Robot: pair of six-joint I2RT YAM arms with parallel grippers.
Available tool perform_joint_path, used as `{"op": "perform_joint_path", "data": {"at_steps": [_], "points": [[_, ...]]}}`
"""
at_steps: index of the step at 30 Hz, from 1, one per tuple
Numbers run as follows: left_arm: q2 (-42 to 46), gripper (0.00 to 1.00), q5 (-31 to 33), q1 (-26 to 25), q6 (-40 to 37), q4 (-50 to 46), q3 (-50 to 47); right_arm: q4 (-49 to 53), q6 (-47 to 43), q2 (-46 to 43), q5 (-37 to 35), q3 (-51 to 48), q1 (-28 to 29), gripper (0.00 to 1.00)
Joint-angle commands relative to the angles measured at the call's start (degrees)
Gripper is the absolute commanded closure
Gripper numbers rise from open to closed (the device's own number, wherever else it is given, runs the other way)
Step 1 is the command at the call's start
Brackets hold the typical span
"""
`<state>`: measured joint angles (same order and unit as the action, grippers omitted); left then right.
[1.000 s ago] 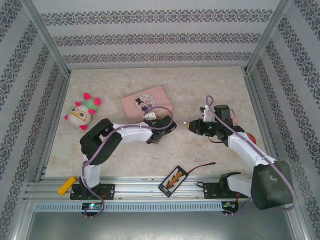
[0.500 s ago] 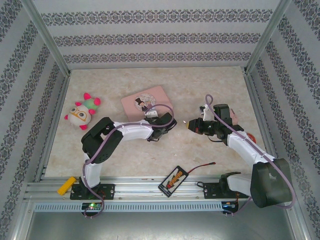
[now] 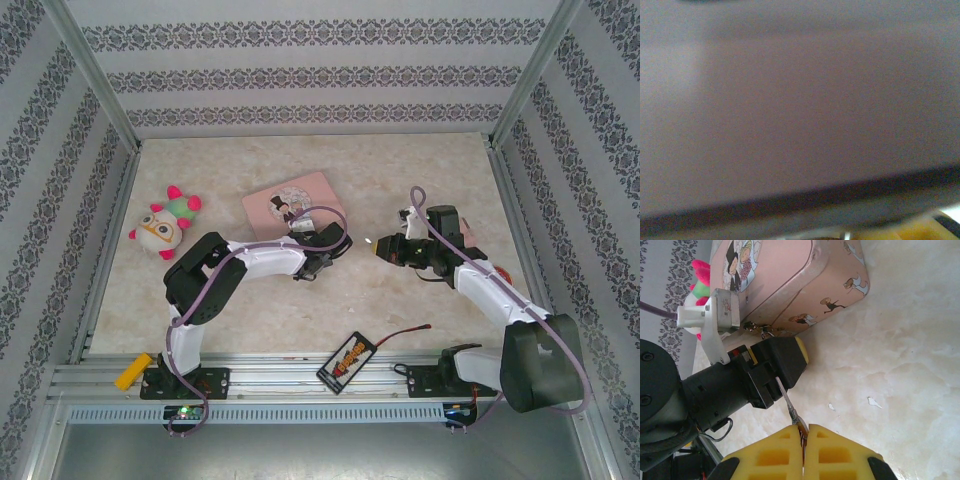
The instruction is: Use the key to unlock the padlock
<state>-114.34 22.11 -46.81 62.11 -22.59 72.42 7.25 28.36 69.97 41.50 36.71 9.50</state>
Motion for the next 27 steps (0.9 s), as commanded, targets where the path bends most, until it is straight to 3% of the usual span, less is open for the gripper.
{"op": "perform_joint_path", "data": {"at_steps": [1, 16, 21, 27], "points": [[-2.1, 0.49, 0.2, 1.5, -0.9, 0.7, 0.6, -1.2, 0.4, 0.5, 1.2, 1.7, -0.1, 1.00], [-1.9, 0.74, -4.8, 1.4, -0.8, 5.0, -1.4, -1.6, 0.5, 0.8, 0.8, 1.2, 0.6, 1.00], [0.0, 0.83, -8.7, 1.4, 0.5, 10.9, -3.7, -3.3, 0.8, 1.0, -0.3, -0.8, 2.3, 1.00], [2.6, 0.84, -13.1, 1.4, 4.1, 19.3, -7.6, -9.0, 1.1, 1.7, -3.8, -4.9, 6.3, 1.00]]}}
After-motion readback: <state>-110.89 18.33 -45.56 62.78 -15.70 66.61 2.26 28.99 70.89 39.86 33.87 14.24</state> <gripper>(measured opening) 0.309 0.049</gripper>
